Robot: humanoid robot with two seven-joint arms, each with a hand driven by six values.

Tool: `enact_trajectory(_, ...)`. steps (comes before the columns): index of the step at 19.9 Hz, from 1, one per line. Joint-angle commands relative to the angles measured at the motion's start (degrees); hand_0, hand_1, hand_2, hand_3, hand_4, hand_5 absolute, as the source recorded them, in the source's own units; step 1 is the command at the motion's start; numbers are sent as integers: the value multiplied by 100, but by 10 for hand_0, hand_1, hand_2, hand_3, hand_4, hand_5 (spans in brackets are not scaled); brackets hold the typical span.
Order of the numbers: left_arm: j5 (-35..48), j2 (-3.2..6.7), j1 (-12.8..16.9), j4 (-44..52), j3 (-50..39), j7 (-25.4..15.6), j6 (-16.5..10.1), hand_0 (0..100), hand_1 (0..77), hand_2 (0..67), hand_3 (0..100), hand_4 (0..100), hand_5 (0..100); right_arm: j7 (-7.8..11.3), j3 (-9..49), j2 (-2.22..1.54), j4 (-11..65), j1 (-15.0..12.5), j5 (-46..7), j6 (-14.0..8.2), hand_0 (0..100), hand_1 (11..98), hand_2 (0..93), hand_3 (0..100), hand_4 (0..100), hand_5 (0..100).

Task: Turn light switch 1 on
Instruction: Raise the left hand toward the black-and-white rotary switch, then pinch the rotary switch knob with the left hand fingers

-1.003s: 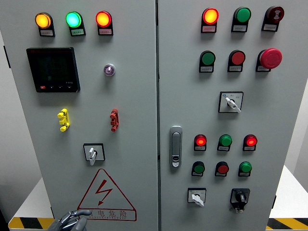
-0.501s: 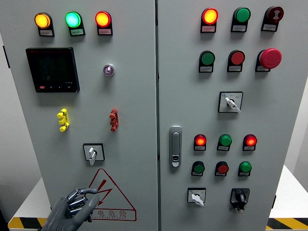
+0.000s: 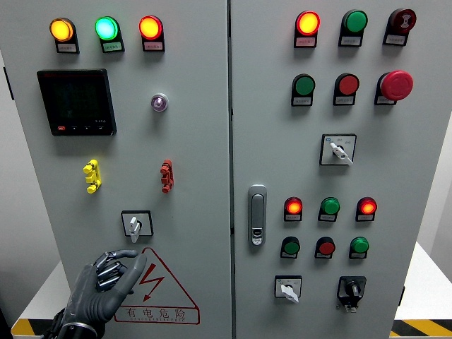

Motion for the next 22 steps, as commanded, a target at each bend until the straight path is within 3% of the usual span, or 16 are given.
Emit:
enact_trajectory(1, 35, -1, -62, 9, 23, 15, 70, 0, 552, 413, 836, 963, 647, 0, -1, 0, -1, 0, 0, 0, 0, 193, 0, 196, 193, 105)
enact_trajectory(6, 44, -1, -334, 26, 50, 50, 535, 0, 549, 417, 834, 958, 640, 0, -1, 0, 8, 0, 0, 0, 0, 198, 0, 196, 193, 105)
enact_trajectory(8, 44, -1, -413, 26, 120, 260, 737, 0, 551, 422, 834, 959, 641, 0, -1, 0, -1, 0, 0, 0, 0, 198, 0, 196, 193, 105)
enact_trajectory(15, 53, -1, -501, 62, 243, 358, 799, 0, 573, 448, 842, 960, 645, 0, 7, 0, 8, 0, 0, 0, 0, 197, 0, 196, 193, 105)
enact_trajectory(22, 61, 26, -607, 62, 252, 692, 1046, 0, 580, 472, 843, 962, 646, 0, -1, 0, -1, 0, 0, 0, 0, 196, 0, 196, 193, 105)
